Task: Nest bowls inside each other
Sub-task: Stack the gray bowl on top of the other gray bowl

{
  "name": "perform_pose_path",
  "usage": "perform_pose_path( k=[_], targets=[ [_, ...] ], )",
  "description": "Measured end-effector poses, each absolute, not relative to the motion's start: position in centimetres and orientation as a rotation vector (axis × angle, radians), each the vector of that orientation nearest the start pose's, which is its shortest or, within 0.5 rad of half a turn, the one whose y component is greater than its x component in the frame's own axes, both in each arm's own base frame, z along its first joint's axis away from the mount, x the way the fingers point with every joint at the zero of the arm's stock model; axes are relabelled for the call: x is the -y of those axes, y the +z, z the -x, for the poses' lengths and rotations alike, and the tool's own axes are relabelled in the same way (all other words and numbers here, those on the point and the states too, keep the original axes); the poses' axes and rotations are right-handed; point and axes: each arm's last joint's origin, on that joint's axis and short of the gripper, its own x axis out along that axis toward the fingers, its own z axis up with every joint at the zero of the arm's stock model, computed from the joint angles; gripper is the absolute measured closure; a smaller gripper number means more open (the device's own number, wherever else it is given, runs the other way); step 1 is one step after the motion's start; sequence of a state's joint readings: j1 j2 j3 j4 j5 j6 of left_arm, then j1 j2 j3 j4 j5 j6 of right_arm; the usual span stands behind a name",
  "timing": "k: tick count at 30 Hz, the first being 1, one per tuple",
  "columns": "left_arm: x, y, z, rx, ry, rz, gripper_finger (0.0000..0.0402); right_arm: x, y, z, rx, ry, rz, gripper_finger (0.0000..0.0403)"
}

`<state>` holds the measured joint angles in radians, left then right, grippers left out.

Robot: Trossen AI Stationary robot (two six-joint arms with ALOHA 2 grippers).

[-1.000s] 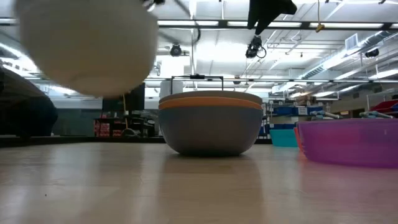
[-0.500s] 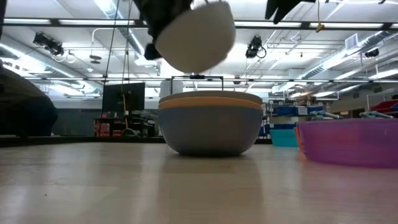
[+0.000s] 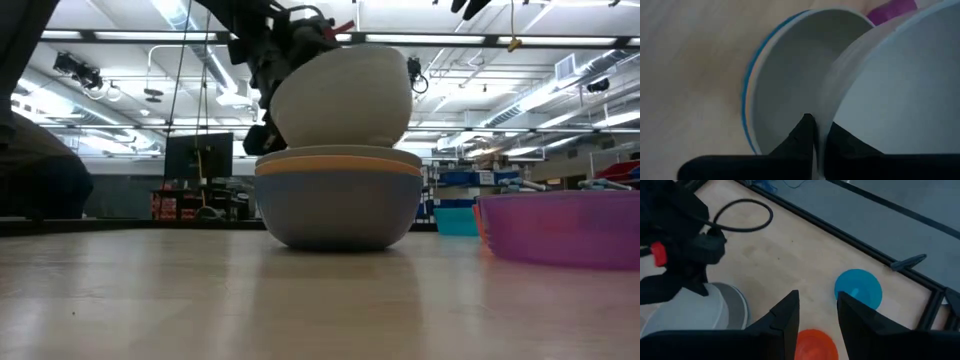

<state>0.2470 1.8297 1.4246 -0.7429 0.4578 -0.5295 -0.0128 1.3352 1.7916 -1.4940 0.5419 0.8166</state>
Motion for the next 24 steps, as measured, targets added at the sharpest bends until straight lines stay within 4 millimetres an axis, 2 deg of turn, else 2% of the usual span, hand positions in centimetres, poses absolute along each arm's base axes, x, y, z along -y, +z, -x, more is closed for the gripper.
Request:
perform_pose_path(
  k=[6,15,24],
  targets=[
    [-8.0,23.3,-36.6,-1.132,0.108,0.881,0.0340,1.8,43.5,-21.0,-0.783,-0.876,-0.429,0.0282],
    [-8.4,25.6,-37.1,-1.096,0.112,0.865,0.0300,1.7,42.3,-23.0,-0.863,-0.859,-0.389,0.0284],
    [-8.8,25.2,-36.0,-1.191,0.133,0.861,0.0259,1.7,41.8,-23.9,-0.886,-0.840,-0.369,0.0284]
  ],
)
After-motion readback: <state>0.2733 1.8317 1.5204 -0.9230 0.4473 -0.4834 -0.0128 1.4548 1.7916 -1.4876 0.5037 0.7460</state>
